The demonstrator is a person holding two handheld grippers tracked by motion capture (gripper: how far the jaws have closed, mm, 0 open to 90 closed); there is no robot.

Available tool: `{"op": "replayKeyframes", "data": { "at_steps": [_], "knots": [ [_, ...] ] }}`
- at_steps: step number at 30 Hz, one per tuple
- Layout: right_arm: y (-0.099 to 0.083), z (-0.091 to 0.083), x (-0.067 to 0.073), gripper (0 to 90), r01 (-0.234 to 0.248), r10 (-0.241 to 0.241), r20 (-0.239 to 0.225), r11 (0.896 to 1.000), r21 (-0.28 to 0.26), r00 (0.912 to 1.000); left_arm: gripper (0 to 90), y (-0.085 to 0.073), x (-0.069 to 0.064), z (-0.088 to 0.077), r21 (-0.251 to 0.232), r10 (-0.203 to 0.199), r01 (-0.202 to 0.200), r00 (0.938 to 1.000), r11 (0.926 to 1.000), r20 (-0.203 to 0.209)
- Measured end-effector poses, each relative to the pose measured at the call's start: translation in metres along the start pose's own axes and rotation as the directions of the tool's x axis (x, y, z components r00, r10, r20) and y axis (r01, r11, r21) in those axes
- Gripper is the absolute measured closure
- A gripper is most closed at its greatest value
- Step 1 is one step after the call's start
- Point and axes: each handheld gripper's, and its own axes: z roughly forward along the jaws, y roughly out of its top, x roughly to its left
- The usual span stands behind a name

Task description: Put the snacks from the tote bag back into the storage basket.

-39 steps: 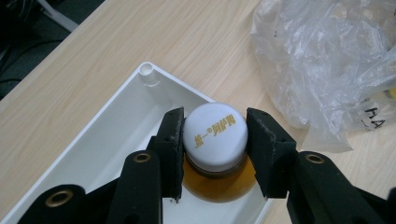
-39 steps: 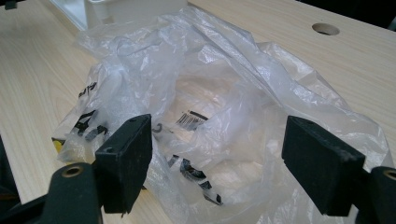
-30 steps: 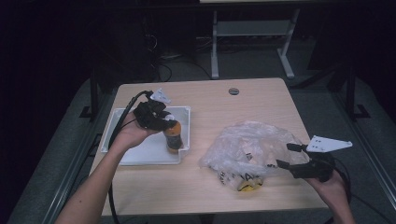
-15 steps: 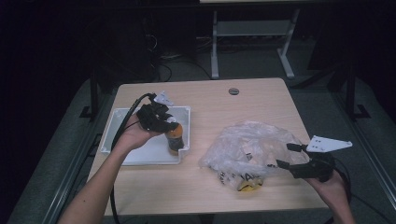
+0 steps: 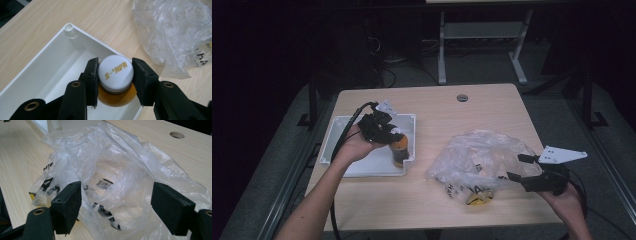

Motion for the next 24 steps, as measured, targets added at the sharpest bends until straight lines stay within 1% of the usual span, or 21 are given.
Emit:
{"op": "replayKeyframes", "data": {
  "at_steps": [3,12,24],
  "knots": [
    [-0.0006,0.0004,-0.0006,23.8,-0.006,0.006,-0.002,1.000,0.004,1.0000,59.0,-0.0008,-0.0001,-0.0005,0.001,-0.005,0.005,1.0000,1.0000,0.001],
    [-0.0007,0.0019,-0.0007,23.8,-0.006,0.006,-0.004,1.000,0.006,1.0000,59.0,-0.0003,-0.0003,-0.0007,0.010,0.001,-0.001,1.0000,0.9999,0.002],
    [-0.0016,0.0020,-0.0017,23.9,-0.007,0.007,-0.004,1.000,0.011,1.0000,58.8,0.0000,0.0001,-0.0003,0.011,0.002,-0.002,1.0000,0.9999,0.004]
  ]
}}
